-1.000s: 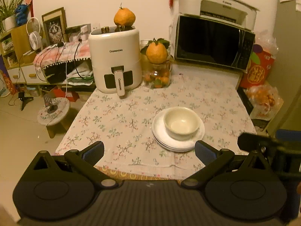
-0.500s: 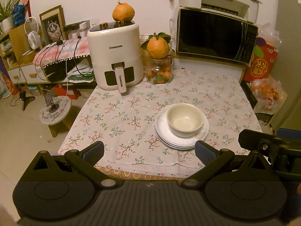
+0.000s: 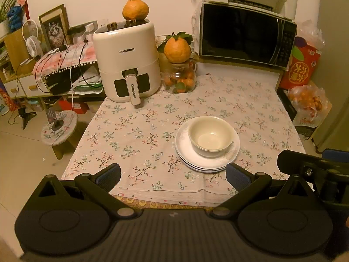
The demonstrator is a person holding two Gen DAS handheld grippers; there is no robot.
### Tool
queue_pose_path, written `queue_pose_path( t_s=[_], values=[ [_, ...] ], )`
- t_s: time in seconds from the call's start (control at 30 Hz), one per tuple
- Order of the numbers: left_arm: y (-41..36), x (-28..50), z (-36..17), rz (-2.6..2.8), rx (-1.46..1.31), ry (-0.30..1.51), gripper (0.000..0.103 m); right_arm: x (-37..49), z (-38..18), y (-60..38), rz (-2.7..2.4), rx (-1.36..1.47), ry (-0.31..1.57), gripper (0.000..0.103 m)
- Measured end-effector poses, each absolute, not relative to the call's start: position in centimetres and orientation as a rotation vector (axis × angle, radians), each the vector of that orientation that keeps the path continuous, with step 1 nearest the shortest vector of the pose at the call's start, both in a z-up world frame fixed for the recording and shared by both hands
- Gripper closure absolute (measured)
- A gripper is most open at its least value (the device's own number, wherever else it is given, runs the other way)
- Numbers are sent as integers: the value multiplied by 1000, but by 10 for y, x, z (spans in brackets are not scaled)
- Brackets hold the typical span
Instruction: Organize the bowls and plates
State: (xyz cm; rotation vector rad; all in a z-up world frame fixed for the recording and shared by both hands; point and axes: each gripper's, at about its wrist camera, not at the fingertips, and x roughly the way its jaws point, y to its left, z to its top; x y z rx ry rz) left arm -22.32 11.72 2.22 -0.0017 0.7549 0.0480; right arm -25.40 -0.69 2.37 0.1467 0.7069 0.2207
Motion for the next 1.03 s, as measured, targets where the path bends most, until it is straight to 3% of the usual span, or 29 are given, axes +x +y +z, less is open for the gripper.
queue_pose_path(
  t_s=[1.03],
  values=[
    [114, -216, 20, 55, -3, 759, 0, -247, 19, -12, 214, 158, 716, 2]
  ],
)
